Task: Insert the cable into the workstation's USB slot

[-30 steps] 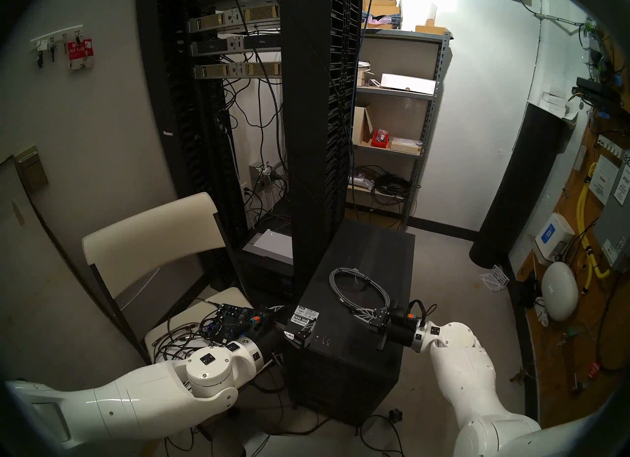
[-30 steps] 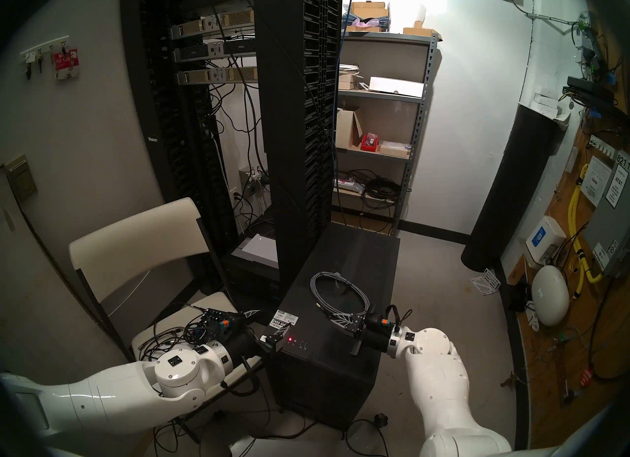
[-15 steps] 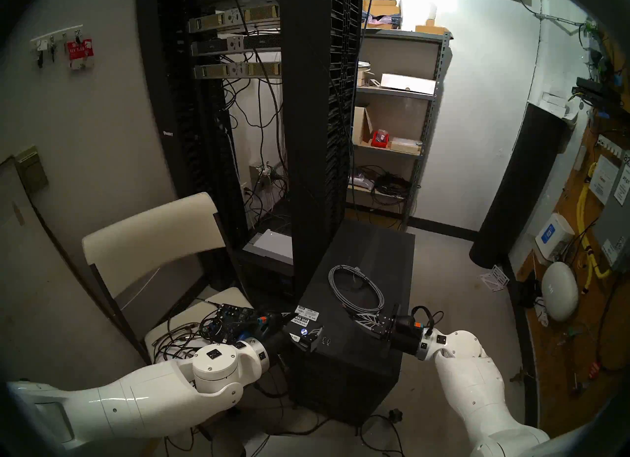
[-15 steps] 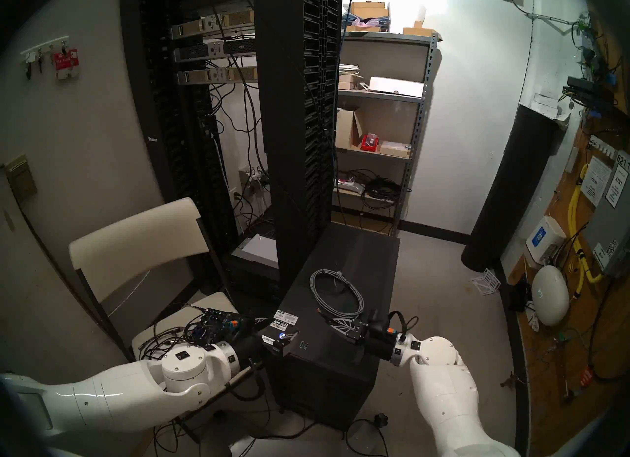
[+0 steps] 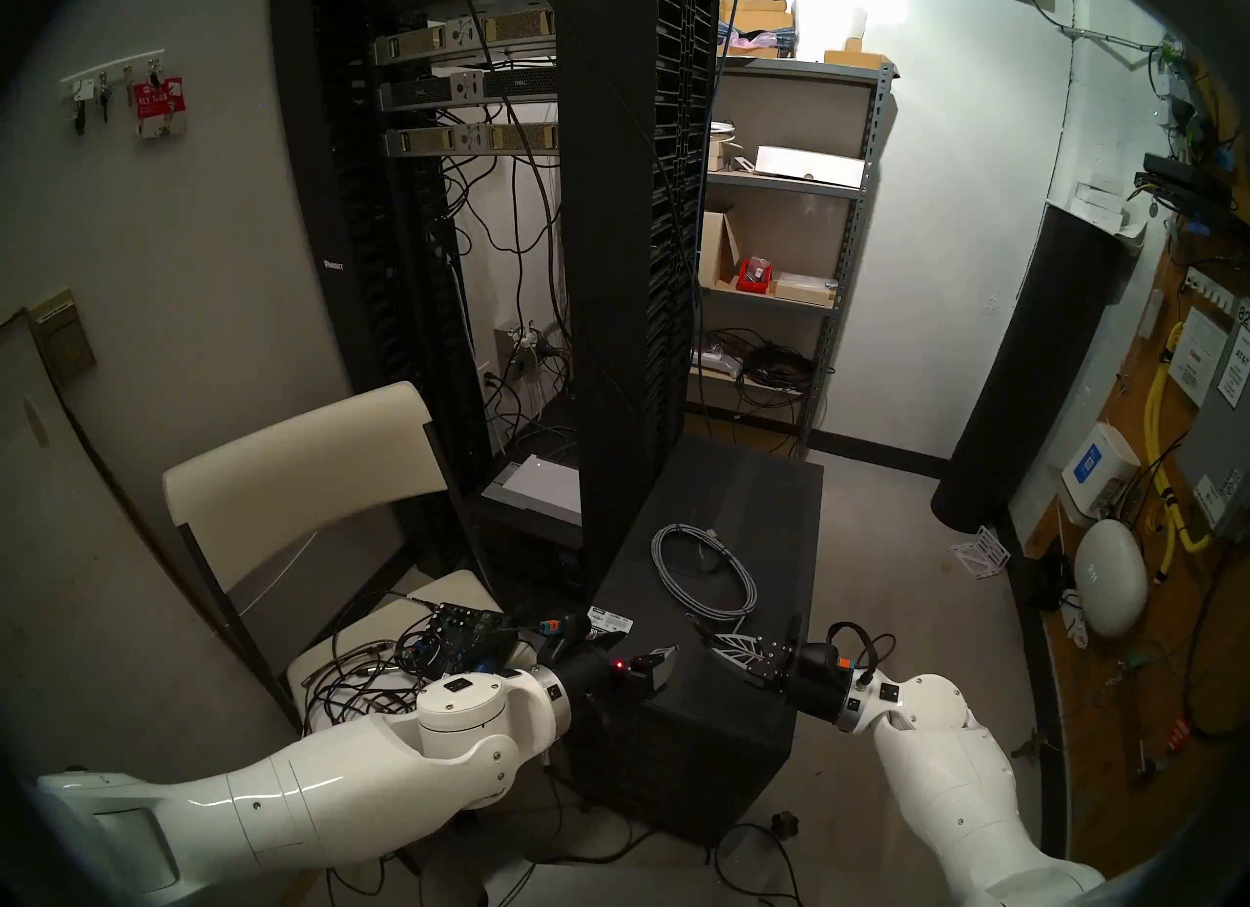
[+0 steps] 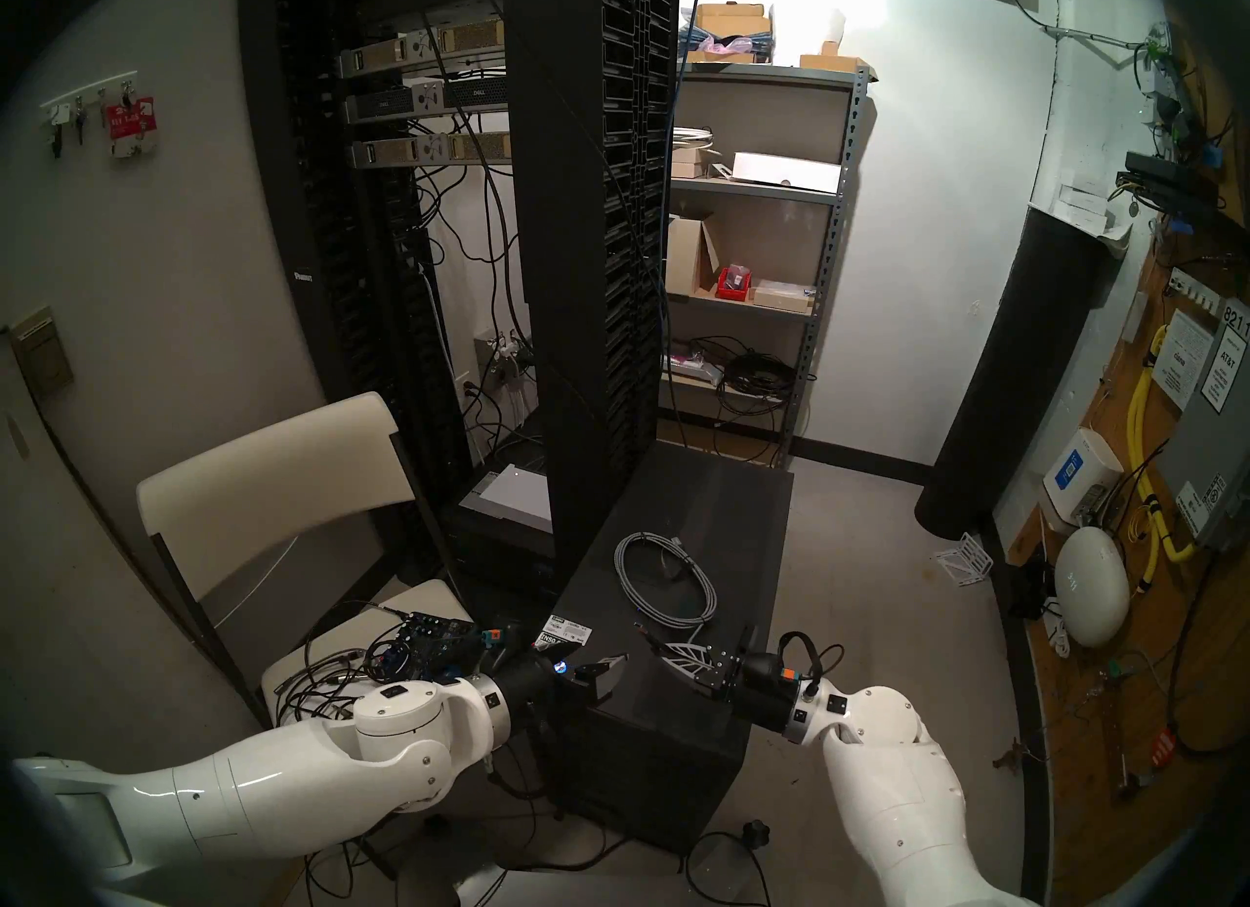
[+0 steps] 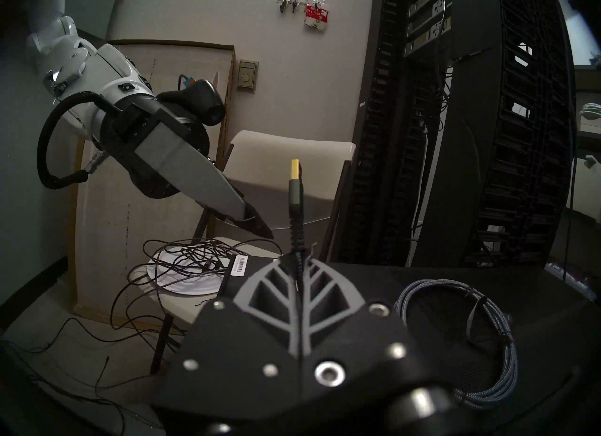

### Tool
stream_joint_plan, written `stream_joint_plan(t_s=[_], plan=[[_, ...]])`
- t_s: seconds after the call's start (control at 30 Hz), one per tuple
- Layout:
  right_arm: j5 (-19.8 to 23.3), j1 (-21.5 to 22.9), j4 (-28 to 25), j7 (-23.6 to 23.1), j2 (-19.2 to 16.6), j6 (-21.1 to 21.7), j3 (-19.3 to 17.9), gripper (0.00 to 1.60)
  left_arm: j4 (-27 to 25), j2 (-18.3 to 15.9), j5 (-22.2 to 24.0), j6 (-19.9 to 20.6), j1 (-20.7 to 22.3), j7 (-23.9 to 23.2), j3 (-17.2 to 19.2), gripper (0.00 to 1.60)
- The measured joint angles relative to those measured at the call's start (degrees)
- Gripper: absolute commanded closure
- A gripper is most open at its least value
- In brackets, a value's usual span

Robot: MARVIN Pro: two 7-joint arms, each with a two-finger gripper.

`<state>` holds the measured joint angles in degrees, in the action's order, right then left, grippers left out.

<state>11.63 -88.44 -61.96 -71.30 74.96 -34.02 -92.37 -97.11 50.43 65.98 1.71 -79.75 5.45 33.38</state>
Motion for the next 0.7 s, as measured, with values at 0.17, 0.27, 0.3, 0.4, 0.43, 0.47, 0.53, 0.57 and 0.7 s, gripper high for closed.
stream_joint_plan(t_s=[0.17, 0.27, 0.3, 0.4, 0.43, 0.47, 0.53, 0.57, 0.7], plan=[[2.2, -0.4, -0.1, 0.2, -1.3, -0.3, 2.0, 1.60, -0.7, 0.1, 0.8, 0.1, -1.0, 0.2, -0.6, 0.00], [3.6, -0.2, 0.0, 0.4, -2.1, -0.4, 3.3, 1.60, -1.0, 0.1, 1.5, -0.3, -1.8, 0.0, -0.6, 0.00], [4.0, -0.1, 0.2, 0.4, -2.3, -0.4, 3.8, 1.60, -1.2, 0.1, 1.8, -0.6, -2.0, 0.0, -0.5, 0.00], [4.6, 0.3, 0.7, 0.5, -2.9, -0.5, 4.8, 1.60, -2.2, 0.1, 2.6, -1.7, -2.8, -0.1, 0.0, 0.00], [4.8, 0.4, 0.9, 0.5, -3.0, -0.5, 5.0, 1.60, -2.3, 0.1, 2.7, -2.0, -3.0, -0.1, 0.1, 0.00], [5.1, 0.6, 1.2, 0.6, -3.2, -0.6, 5.5, 1.60, -2.6, 0.2, 3.0, -2.8, -3.3, -0.1, 0.4, 0.00], [5.5, 0.9, 1.7, 0.8, -3.4, -0.9, 6.1, 1.60, -2.9, 0.3, 3.4, -3.9, -3.6, 0.0, 0.8, 0.00], [5.7, 1.1, 2.0, 0.9, -3.6, -0.9, 6.4, 1.60, -3.0, 0.4, 3.6, -4.4, -3.8, -0.1, 1.0, 0.00], [6.6, 1.7, 3.3, 1.5, -4.0, -1.5, 7.7, 1.60, -3.3, 0.9, 4.3, -6.0, -4.4, -0.1, 1.5, 0.00]])
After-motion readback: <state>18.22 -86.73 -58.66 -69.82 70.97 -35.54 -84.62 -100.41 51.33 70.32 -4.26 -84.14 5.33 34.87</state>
